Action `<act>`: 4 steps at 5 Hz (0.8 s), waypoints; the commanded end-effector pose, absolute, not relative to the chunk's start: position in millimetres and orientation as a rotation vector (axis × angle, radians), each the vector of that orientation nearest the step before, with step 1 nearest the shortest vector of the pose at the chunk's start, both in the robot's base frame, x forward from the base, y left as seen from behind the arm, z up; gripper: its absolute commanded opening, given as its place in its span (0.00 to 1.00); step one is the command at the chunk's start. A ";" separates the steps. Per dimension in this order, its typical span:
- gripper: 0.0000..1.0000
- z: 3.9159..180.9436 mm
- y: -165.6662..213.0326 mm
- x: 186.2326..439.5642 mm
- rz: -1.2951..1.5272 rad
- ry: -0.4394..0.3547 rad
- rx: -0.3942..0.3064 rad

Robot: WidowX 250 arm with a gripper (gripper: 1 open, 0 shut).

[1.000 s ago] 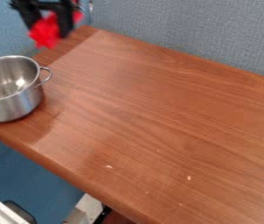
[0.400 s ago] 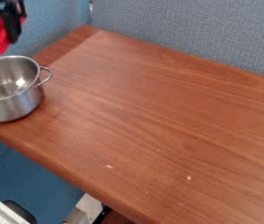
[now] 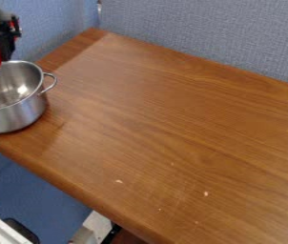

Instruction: Put the red object in the metal pot

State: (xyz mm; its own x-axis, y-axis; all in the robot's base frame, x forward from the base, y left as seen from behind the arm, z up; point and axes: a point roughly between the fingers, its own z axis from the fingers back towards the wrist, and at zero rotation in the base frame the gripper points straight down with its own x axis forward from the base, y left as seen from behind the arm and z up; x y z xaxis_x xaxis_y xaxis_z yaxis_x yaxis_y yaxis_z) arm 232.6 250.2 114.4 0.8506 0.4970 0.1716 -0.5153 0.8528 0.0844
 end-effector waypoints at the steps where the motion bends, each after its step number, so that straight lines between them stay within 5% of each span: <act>1: 0.00 114.4 238.6 228.9 0.562 -0.174 0.158; 4: 0.00 144.0 203.0 257.4 0.581 -0.266 0.125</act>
State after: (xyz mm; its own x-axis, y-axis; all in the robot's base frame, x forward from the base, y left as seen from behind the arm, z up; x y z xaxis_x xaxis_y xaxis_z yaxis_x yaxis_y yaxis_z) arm 252.2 199.5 129.6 0.8117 0.5346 0.2350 -0.5571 0.8296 0.0367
